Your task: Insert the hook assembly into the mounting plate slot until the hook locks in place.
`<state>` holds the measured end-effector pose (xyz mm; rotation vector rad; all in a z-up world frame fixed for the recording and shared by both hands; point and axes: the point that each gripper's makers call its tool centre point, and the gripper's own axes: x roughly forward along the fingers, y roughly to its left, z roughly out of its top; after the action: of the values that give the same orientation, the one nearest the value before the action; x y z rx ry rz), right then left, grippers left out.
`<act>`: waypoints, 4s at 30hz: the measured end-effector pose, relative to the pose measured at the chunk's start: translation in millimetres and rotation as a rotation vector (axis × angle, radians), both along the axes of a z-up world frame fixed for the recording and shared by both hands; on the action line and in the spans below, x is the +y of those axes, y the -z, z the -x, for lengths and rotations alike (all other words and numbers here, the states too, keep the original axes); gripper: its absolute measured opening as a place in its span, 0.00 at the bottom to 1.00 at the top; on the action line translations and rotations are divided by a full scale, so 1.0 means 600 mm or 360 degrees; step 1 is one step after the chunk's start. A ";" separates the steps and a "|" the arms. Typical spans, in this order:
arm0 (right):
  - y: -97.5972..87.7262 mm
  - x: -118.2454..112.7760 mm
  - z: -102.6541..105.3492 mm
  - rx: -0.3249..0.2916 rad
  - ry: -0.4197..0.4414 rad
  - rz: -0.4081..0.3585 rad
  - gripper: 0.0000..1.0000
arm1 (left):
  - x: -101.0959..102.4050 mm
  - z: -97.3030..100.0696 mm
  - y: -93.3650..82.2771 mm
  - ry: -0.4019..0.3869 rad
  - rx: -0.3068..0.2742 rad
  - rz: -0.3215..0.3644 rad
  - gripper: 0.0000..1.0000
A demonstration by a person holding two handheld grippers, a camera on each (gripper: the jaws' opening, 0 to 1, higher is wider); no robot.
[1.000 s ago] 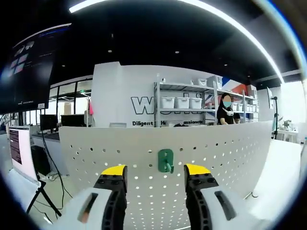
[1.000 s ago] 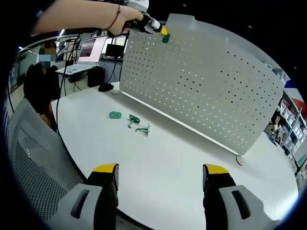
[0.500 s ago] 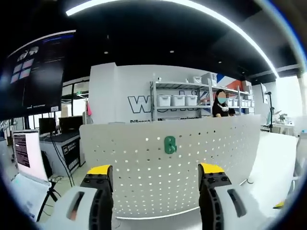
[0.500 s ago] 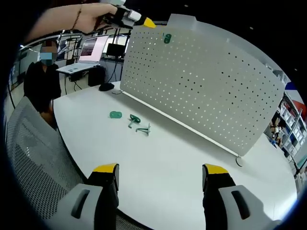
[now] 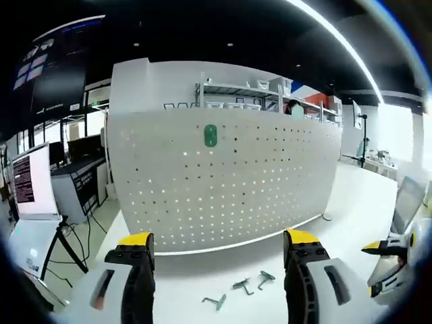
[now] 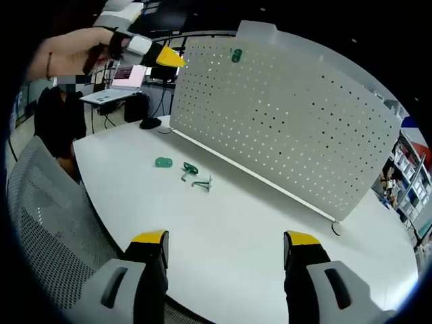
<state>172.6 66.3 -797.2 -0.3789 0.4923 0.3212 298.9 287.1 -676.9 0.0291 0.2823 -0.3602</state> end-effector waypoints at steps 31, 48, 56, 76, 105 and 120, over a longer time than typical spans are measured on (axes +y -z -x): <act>0.018 0.006 0.007 0.0086 -0.0034 0.0021 0.64 | -0.004 0.155 0.173 0.0334 0.0616 -0.0080 0.83; 0.061 0.006 0.022 0.0289 -0.0061 0.0100 0.63 | -0.024 0.143 0.199 0.0443 0.0714 -0.0095 0.80; 0.059 0.000 0.019 0.0281 -0.0037 0.0103 0.63 | -0.039 0.114 0.211 0.0545 0.0692 -0.0126 0.77; 0.058 0.008 0.019 0.0291 -0.0074 0.0062 0.55 | -0.095 -0.007 0.258 0.0722 0.0642 -0.0221 0.66; 0.074 0.007 0.023 0.0367 -0.0058 0.0053 0.50 | -0.127 -0.079 0.338 0.0866 0.0718 -0.0304 0.32; 0.083 0.006 0.027 0.0406 -0.0066 0.0081 0.48 | -0.112 -0.093 0.347 0.0916 0.0780 -0.0362 0.25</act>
<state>156.1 69.8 -846.9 -0.4003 0.7445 0.4003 354.5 219.6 -885.0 0.2516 0.8052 -0.9088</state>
